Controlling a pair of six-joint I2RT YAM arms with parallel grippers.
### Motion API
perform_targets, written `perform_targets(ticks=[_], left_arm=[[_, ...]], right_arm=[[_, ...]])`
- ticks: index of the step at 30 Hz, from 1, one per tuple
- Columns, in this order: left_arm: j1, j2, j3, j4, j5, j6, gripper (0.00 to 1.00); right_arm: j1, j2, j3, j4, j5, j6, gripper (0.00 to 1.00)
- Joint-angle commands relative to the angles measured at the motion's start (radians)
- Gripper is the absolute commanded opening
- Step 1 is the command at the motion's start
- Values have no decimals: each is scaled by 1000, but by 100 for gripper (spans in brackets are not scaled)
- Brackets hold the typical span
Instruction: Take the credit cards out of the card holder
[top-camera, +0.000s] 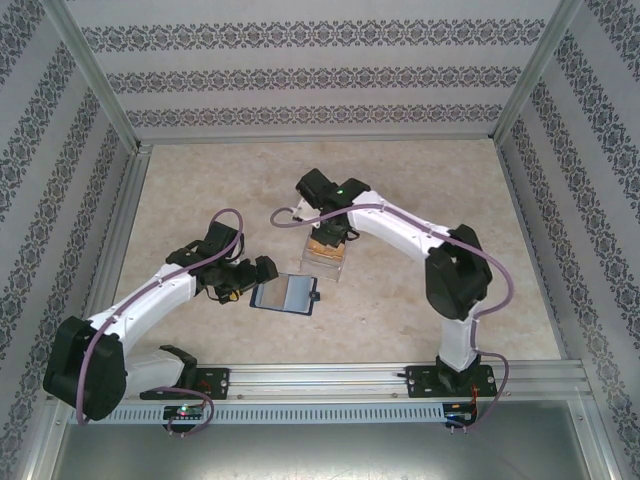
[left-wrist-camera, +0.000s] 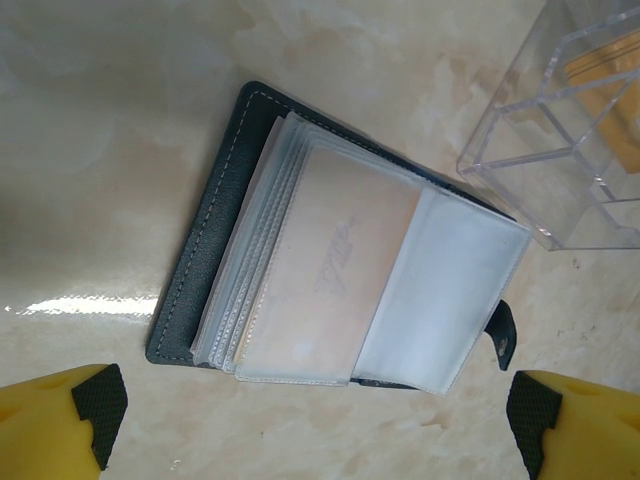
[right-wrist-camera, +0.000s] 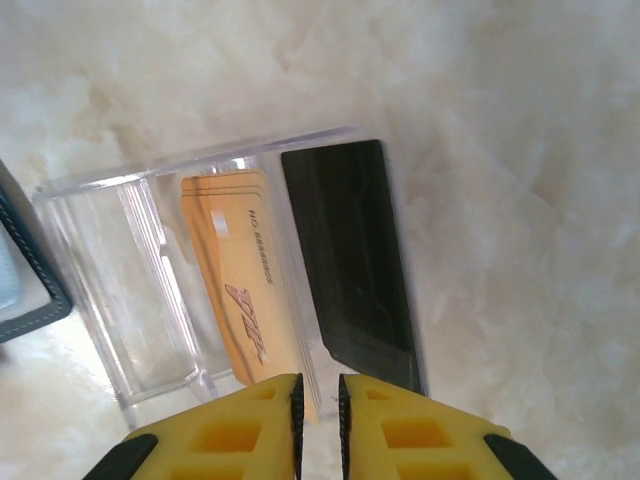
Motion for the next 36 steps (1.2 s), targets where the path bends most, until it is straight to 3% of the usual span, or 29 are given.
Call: perform_targets(ticks=[1,8,17,26,36], left_arm=[[11,18,2,25,16,-1,100],[11,64,23,36,27,16,100],[13,150,48,65,69,44,82],[14,203,41,100,106,55,63],[14,232,9,158,137,42,61]], right_arm=[[-5,-109,-51,32,-12,122,21],[33,-255,-227,110,-45,306,21],[149,-390,-520,395,-153,708,17],[266,-271,-602,589,-191,906,14],[274,-152,-617,646,-176,965,7]])
